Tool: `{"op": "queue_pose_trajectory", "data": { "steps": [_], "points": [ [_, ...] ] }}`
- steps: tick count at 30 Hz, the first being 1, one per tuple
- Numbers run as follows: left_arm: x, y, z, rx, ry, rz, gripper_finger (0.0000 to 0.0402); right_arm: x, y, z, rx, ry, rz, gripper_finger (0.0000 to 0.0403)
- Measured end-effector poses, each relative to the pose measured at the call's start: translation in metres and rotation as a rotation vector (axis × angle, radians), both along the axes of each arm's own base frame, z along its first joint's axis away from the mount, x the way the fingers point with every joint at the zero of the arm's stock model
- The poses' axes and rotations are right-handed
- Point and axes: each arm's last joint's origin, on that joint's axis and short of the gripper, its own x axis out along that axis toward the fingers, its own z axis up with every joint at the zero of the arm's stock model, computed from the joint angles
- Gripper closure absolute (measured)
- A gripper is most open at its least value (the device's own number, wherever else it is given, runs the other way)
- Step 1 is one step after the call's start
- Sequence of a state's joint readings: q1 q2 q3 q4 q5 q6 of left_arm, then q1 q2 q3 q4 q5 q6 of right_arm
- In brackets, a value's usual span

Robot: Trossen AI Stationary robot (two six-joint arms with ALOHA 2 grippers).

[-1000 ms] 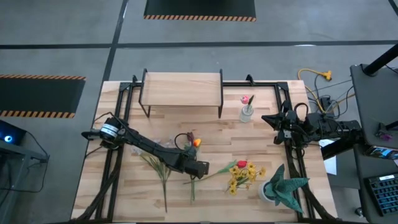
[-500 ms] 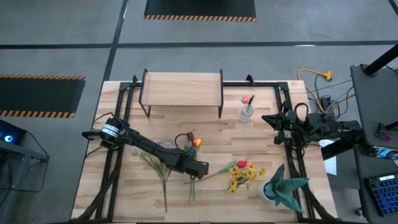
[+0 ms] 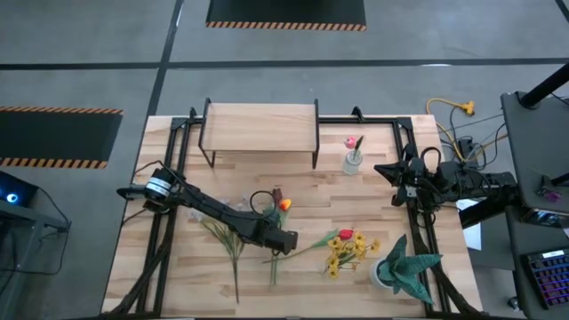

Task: Pick and place flowers into a vace then onto a shelf
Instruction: Put the dark red tulip into the top transparent vase

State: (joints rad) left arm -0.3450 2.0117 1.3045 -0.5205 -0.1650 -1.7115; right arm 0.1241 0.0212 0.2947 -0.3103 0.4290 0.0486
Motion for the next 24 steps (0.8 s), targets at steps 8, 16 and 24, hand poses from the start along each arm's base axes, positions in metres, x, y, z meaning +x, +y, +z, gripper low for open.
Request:
{"op": "queue_pose_trajectory", "data": {
  "steps": [8, 16, 24],
  "points": [
    [0.004, 0.001, 0.014, -0.017, -0.049, -0.020, 0.0401, 0.000, 0.000, 0.000, 0.000, 0.000, -0.001, 0.0394],
    [0.015, 0.005, 0.041, 0.007, -0.140, -0.126, 0.0401, 0.000, 0.000, 0.000, -0.003, 0.001, 0.000, 0.0394],
    [0.015, 0.011, 0.051, 0.034, -0.164, -0.153, 0.0401, 0.000, 0.000, 0.000, -0.001, 0.000, 0.000, 0.0394]
  ]
}}
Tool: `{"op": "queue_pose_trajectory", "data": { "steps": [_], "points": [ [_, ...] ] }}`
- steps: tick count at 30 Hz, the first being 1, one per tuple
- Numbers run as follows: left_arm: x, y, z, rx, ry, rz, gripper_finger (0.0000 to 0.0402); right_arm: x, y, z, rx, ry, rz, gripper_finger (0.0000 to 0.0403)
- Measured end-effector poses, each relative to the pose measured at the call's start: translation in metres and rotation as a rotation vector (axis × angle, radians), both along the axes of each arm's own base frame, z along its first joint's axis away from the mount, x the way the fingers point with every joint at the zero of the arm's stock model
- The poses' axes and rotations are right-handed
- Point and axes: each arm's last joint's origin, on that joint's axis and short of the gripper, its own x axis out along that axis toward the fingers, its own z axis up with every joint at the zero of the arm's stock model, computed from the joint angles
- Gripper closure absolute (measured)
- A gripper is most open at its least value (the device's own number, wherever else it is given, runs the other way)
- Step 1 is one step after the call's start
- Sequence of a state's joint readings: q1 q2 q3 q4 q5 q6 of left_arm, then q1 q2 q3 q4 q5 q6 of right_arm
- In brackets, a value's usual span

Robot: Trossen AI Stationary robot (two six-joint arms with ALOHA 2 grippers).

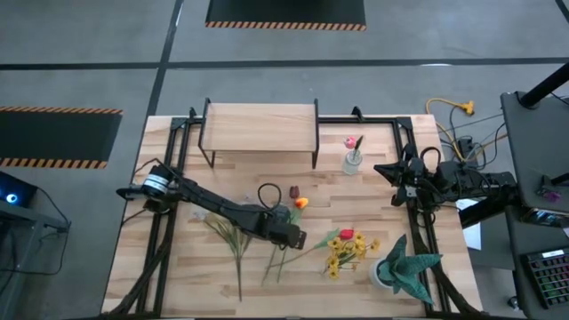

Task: Pick and place flowers into a vace then onto a shelf
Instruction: Put the dark red tulip into the top transparent vase

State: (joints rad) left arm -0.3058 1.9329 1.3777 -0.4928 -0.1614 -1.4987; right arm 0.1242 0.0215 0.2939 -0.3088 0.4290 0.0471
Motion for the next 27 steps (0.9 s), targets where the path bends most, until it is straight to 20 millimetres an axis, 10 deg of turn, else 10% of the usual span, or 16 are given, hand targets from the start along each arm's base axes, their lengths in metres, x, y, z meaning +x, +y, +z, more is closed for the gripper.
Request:
{"op": "queue_pose_trajectory", "data": {
  "steps": [27],
  "points": [
    [-0.033, 0.020, 0.123, 0.542, -0.403, -0.231, 0.0401, 0.000, 0.000, 0.005, 0.003, -0.054, 0.018, 0.0391]
  ]
}}
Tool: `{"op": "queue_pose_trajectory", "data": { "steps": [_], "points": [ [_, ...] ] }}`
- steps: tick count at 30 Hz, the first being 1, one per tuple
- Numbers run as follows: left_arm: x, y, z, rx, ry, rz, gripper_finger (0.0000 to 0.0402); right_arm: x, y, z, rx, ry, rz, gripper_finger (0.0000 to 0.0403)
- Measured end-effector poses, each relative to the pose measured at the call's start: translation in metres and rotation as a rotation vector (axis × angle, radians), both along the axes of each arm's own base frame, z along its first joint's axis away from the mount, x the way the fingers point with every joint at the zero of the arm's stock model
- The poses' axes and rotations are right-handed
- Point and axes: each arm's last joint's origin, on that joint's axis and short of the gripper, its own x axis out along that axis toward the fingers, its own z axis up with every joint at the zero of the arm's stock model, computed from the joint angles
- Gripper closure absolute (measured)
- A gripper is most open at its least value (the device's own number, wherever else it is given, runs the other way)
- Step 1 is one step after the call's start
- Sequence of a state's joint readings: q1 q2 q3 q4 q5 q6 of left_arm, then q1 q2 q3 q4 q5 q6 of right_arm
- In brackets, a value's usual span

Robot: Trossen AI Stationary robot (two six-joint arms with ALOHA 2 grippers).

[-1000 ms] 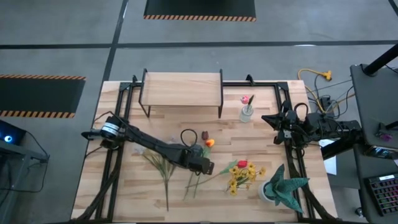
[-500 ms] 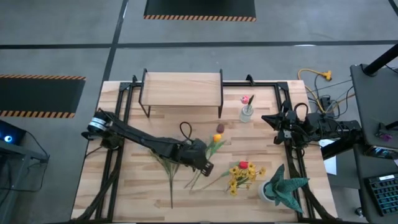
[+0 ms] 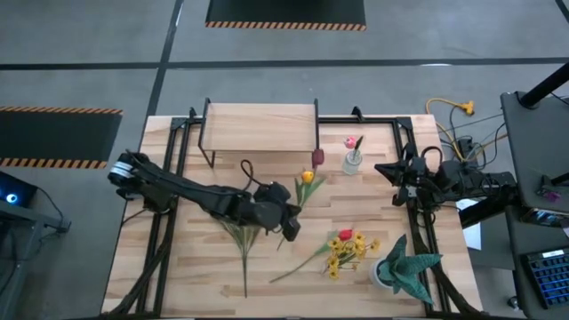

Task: Pick and place flowers into a vace then onto a shelf
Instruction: Put the dark red tulip into the top transparent vase

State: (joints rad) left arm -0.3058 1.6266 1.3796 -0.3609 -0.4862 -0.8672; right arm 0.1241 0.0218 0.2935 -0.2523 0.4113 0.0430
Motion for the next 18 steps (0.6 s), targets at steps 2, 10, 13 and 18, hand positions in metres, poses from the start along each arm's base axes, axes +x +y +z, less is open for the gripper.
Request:
{"op": "queue_pose_trajectory", "data": {
  "steps": [2, 10, 13, 18],
  "points": [
    [-0.002, 0.001, 0.008, 0.011, -0.039, -0.014, 0.0401, 0.000, 0.000, 0.001, -0.014, -0.002, -0.001, 0.0386],
    [-0.013, -0.004, 0.029, -0.138, -0.095, -0.231, 0.0401, 0.000, 0.000, 0.001, -0.037, 0.005, -0.004, 0.0356],
    [-0.016, -0.006, 0.034, -0.229, -0.095, -0.314, 0.0401, 0.000, 0.000, 0.001, -0.038, 0.005, -0.009, 0.0347],
    [-0.021, -0.006, 0.043, -0.233, -0.132, -0.376, 0.0401, 0.000, 0.000, 0.001, -0.040, 0.005, -0.009, 0.0335]
  ]
}}
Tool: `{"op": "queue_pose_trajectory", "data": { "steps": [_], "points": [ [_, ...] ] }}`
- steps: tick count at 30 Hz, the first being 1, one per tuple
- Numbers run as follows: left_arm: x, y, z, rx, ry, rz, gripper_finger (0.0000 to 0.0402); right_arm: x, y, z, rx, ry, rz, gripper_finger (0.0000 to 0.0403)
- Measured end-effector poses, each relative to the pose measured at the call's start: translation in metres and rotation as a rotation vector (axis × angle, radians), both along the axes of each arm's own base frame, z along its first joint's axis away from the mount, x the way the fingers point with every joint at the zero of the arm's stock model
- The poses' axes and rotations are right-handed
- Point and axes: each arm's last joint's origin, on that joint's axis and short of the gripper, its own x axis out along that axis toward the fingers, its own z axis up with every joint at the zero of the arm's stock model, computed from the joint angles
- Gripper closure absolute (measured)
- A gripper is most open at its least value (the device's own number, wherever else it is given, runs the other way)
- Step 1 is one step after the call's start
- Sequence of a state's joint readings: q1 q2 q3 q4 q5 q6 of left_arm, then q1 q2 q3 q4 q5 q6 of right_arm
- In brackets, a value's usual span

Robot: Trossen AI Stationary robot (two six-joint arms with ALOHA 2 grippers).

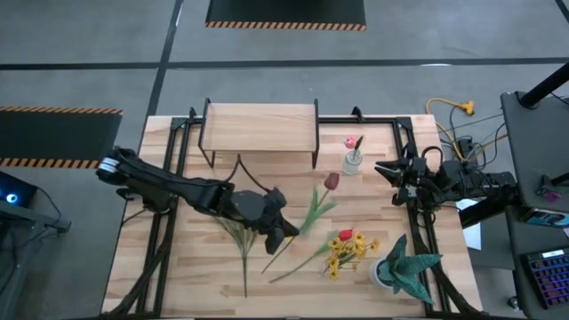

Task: Pick and place flowers into a vace then onto a shelf
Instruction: Put the dark red tulip into the top transparent vase

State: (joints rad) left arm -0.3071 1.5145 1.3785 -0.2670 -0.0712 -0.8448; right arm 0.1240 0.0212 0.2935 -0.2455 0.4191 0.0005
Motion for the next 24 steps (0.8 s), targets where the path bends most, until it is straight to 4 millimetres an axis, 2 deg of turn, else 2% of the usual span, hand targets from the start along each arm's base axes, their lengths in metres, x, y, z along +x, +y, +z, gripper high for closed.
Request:
{"op": "queue_pose_trajectory", "data": {
  "steps": [6, 12, 18, 24],
  "points": [
    [0.002, 0.008, 0.006, 0.174, -0.097, 0.154, 0.0401, 0.000, 0.000, 0.005, 0.116, -0.083, 0.005, 0.0323],
    [0.013, 0.020, 0.004, 0.271, -0.199, 0.233, 0.0401, 0.001, 0.000, 0.006, 0.214, -0.121, 0.019, 0.0298],
    [0.020, 0.033, -0.008, 0.293, -0.216, 0.264, 0.0401, 0.004, 0.004, 0.013, 0.346, -0.137, 0.146, 0.0236],
    [0.028, 0.039, -0.012, 0.360, -0.227, 0.263, 0.0401, 0.021, 0.009, 0.031, 0.297, -0.176, 0.267, 0.0164]
  ]
}}
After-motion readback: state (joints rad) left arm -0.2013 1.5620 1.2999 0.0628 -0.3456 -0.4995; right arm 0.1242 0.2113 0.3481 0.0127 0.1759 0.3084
